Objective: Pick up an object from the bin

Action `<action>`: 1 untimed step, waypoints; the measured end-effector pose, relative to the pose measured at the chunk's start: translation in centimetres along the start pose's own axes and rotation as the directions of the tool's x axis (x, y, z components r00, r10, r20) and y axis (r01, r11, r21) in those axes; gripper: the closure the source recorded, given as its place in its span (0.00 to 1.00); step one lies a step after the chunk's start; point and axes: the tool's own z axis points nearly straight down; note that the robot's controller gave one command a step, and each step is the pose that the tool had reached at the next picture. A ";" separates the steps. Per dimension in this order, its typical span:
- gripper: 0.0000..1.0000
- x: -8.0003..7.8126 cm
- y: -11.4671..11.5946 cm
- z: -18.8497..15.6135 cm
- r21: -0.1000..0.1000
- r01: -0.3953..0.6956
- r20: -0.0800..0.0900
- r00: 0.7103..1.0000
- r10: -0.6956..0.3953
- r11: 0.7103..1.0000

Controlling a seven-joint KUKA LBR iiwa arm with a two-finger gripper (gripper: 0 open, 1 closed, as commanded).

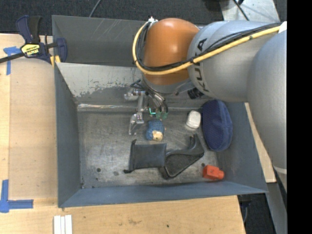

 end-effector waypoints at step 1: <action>0.00 4.7 -5.9 7.1 0.004 0.010 -0.004 1.000 -0.010 1.000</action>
Offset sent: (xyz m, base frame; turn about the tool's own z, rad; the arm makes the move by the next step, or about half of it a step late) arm -0.0446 -0.0547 -0.0660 -0.0145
